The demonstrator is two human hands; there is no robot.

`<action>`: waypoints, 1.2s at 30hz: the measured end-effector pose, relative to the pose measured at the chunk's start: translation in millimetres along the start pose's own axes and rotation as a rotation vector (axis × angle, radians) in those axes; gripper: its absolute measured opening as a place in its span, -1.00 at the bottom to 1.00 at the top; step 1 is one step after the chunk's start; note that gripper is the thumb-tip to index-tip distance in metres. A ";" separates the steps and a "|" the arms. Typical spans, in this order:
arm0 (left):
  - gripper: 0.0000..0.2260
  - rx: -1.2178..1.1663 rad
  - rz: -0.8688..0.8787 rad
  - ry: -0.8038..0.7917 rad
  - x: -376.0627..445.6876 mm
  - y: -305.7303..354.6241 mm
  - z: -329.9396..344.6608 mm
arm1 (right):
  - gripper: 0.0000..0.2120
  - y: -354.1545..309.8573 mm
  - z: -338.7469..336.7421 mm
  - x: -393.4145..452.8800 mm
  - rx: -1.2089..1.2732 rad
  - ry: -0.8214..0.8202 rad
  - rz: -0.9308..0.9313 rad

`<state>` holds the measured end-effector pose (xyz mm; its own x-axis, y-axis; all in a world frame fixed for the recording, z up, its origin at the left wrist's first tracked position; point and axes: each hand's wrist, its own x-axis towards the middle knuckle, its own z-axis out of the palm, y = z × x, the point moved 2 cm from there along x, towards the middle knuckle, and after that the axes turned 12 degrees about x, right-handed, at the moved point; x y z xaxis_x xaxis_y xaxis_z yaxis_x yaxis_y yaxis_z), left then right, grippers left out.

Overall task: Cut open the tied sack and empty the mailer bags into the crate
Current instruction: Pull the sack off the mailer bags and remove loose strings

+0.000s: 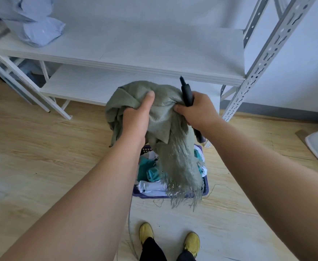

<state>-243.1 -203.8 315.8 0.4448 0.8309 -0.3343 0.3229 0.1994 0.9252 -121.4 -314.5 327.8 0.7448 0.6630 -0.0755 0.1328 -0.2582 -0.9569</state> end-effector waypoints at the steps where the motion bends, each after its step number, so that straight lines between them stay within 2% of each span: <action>1: -0.51 -0.022 0.004 -0.004 0.4 2.4 -1.7 | -0.75 -2.9 -0.9 1.5 0.051 0.029 -0.022; 3: -0.19 0.019 -0.019 -0.007 1.3 7.6 -1.8 | -0.77 -3.8 -0.6 3.5 0.031 0.017 -0.038; 5: 0.04 0.128 -0.064 -0.031 -2.2 5.6 -1.1 | -0.81 -4.3 0.3 2.7 -0.122 -0.022 -0.019; 9: 0.06 0.107 -0.075 -0.133 -2.9 -5.7 -4.3 | -0.78 -8.1 -2.9 6.3 0.038 0.029 -0.051; 13: 0.15 0.062 -0.114 -0.235 -9.2 -16.1 0.0 | -0.79 2.3 -1.8 -0.6 -0.074 -0.032 0.054; 15: 0.10 0.046 -0.064 -0.232 -10.8 -24.5 -2.3 | -0.75 -5.7 -2.7 1.1 0.051 -0.011 0.030; 17: 0.05 0.162 0.026 -0.269 -14.7 -32.5 -0.8 | -0.75 -12.6 -2.4 3.1 0.171 -0.008 0.037; 18: -0.02 0.271 0.071 -0.292 -18.3 -37.9 2.8 | -0.76 -15.0 -1.3 2.5 0.225 -0.013 0.068; 20: -0.27 0.410 0.132 -0.267 -22.6 -51.2 12.3 | -0.76 -19.3 4.7 1.2 0.307 -0.077 0.116; 23: -0.47 0.282 0.130 -0.096 -23.9 -60.0 17.8 | -0.75 -26.9 14.7 -1.2 0.361 -0.224 0.115; 26: -0.79 0.228 0.160 0.011 -15.9 -53.7 12.7 | -0.79 -28.1 12.8 -3.2 0.366 -0.226 0.091; 31: -0.81 0.233 0.306 0.096 -9.1 -35.7 12.6 | -0.82 -34.5 1.2 -1.1 0.363 -0.165 -0.028; 34: -0.67 0.223 0.242 0.116 1.2 -31.0 5.5 | -0.70 -30.7 0.4 -2.9 0.297 -0.150 0.000; 36: -0.65 0.175 0.257 0.180 5.5 -26.6 2.1 | -0.70 -24.7 -1.5 -5.1 0.282 -0.143 0.017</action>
<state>-247.6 -205.7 289.0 0.3810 0.9236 -0.0431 0.3645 -0.1072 0.9250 -127.5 -312.5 352.2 0.6430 0.7577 -0.1116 -0.0800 -0.0785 -0.9937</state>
